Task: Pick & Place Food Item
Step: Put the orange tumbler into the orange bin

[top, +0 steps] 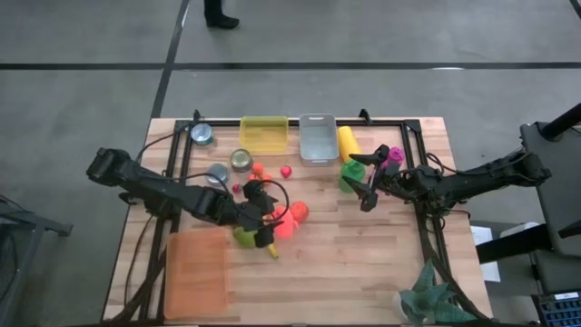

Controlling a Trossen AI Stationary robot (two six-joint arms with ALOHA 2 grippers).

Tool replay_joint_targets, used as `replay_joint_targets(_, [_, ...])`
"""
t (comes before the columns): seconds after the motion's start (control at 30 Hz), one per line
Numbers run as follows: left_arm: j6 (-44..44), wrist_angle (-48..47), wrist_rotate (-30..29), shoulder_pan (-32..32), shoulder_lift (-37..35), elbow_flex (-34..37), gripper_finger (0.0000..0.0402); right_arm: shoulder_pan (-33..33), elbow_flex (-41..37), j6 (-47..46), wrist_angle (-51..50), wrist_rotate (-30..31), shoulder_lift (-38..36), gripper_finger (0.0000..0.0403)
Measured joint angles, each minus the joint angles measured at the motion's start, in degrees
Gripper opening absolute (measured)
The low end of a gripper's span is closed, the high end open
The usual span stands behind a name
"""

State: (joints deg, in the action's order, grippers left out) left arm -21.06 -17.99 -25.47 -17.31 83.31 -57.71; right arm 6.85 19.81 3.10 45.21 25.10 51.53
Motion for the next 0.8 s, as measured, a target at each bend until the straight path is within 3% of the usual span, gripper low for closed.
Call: replay_joint_targets(0.8, [0.07, 2.98, 0.02, 0.54, 3.08, -0.24, 0.0329, 0.01, 0.0, -0.06, -0.03, 0.0, 0.0, 0.0328])
